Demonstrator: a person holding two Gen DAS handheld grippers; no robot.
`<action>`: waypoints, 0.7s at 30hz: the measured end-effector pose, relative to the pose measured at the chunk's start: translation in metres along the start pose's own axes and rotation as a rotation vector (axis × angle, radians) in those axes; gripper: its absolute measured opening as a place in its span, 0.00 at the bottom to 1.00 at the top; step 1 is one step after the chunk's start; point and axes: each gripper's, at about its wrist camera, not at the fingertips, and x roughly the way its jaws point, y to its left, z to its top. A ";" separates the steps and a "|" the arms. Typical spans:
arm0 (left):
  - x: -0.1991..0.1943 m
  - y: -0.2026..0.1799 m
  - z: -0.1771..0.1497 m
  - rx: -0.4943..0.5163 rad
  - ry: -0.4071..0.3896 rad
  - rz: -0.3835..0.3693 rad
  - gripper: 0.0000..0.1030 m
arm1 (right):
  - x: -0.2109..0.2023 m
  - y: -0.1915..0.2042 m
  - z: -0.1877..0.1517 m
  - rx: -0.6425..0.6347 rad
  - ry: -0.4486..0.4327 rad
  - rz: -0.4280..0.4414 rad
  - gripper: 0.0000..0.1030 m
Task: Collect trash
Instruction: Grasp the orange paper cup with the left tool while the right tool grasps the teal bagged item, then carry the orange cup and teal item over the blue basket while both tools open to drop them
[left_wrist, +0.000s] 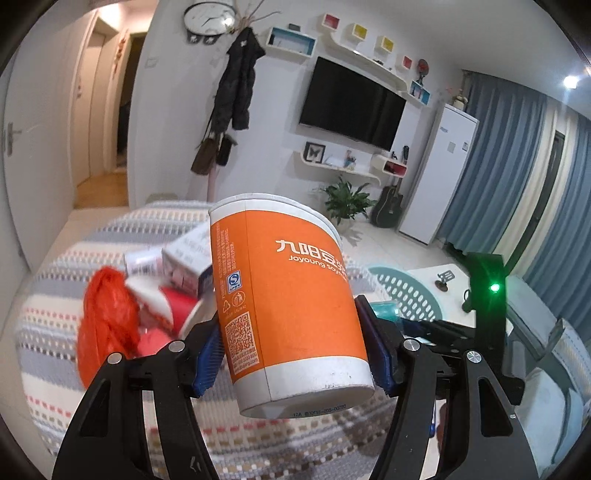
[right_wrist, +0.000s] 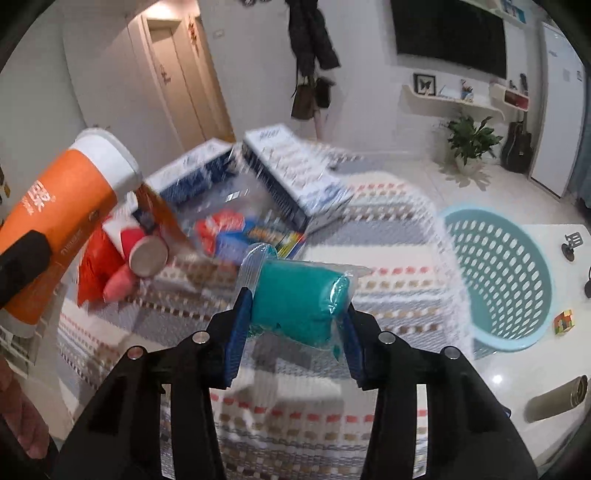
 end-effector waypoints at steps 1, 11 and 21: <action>0.000 -0.005 0.004 0.018 -0.007 0.012 0.61 | -0.006 -0.006 0.004 0.008 -0.017 -0.009 0.41; 0.030 -0.055 0.043 0.106 -0.024 -0.029 0.61 | -0.025 -0.075 0.028 0.109 -0.109 -0.090 0.41; 0.116 -0.120 0.059 0.204 0.034 -0.117 0.61 | -0.016 -0.174 0.033 0.269 -0.125 -0.195 0.41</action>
